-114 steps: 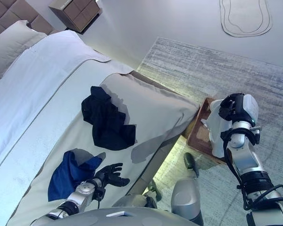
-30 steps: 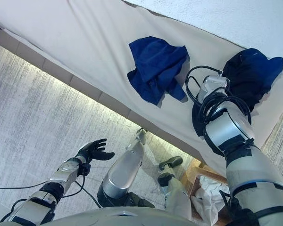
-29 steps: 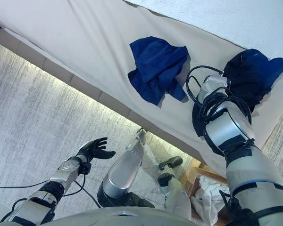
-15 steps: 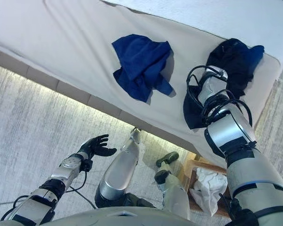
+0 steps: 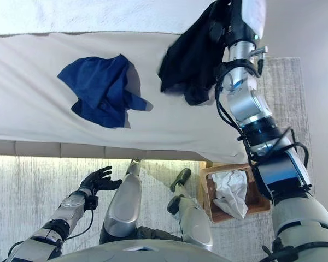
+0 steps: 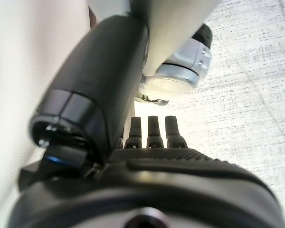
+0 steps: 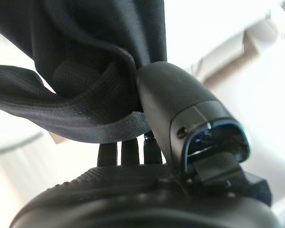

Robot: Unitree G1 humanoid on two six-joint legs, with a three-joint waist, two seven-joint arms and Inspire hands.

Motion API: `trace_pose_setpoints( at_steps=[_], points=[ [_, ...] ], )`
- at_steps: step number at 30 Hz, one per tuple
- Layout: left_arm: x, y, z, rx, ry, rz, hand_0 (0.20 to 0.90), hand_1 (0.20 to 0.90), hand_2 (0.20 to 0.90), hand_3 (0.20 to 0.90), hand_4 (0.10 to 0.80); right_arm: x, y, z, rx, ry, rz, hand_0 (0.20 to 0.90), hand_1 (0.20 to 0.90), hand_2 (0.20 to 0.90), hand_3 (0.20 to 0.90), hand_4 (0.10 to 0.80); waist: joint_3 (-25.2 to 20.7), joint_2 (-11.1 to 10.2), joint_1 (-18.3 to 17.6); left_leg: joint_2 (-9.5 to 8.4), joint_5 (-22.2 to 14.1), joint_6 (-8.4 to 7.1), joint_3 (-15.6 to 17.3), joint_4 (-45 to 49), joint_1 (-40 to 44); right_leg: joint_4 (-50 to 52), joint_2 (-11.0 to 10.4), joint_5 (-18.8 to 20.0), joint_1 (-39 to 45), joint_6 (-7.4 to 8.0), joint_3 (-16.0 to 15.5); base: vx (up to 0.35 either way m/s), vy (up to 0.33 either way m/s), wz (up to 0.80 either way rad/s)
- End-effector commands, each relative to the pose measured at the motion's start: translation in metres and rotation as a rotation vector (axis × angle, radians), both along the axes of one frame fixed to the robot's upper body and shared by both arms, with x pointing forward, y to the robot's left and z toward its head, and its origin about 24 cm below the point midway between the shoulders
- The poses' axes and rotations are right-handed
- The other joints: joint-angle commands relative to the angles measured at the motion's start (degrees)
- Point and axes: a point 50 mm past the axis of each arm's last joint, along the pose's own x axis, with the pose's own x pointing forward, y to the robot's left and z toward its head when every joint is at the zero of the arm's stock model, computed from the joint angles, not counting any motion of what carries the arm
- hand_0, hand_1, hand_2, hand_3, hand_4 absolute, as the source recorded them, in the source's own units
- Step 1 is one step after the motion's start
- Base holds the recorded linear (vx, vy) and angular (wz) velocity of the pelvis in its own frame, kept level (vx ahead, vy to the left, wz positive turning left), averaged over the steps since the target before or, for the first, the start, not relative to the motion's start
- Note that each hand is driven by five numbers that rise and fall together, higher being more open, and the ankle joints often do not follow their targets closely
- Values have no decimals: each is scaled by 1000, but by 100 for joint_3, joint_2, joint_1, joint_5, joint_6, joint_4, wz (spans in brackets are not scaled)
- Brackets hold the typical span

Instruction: Pick up the clothes from the bed and place them into the basket

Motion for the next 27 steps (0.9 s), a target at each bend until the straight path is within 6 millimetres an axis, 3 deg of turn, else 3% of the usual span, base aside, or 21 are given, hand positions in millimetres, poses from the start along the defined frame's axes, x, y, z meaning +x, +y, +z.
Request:
trace_pose_setpoints(
  at_steps=[1, 7, 14, 20, 27],
  points=[
    [-62, -14, -35, -9, 201, -38, 900, 900, 900, 900, 800, -38, -21, 34, -111, -280, -36, 300, 300, 300, 200, 100, -1378, 118, -403, -293, -806, 580, 733, -237, 459, 313, 81, -613, 253, -46, 23, 86, 31, -28],
    [-80, -17, -45, 3, 294, -30, 900, 900, 900, 900, 800, -74, -51, 45, -28, -422, -62, 300, 300, 300, 200, 100, -2006, 251, -942, -292, -1041, 643, 1120, -208, 1042, 333, 35, -673, 539, -32, 401, 82, 19, -31],
    [-80, -22, -48, -3, 351, -59, 900, 900, 900, 900, 800, -105, -85, 68, 24, -599, -204, 300, 300, 300, 200, 100, -2486, 446, -1480, -298, -1128, 593, 1423, -266, 1349, 185, 66, -637, 722, 0, 808, 7, 17, -37],
    [-75, -28, -48, -19, 363, -89, 900, 900, 900, 900, 800, -105, -111, 65, 52, -491, -220, 300, 300, 300, 200, 100, -2713, 451, -1852, -295, -1216, 581, 1634, -266, 1527, 186, 137, -677, 768, -35, 1105, 16, -6, -30],
    [-76, -35, -51, -23, 388, -153, 900, 900, 900, 900, 800, -99, -130, 39, 43, -344, -254, 300, 300, 300, 200, 100, -2789, 449, -2067, -256, -1221, 559, 1777, -266, 1590, 94, 189, -624, 805, -54, 1224, -3, -48, -23]
  ],
)
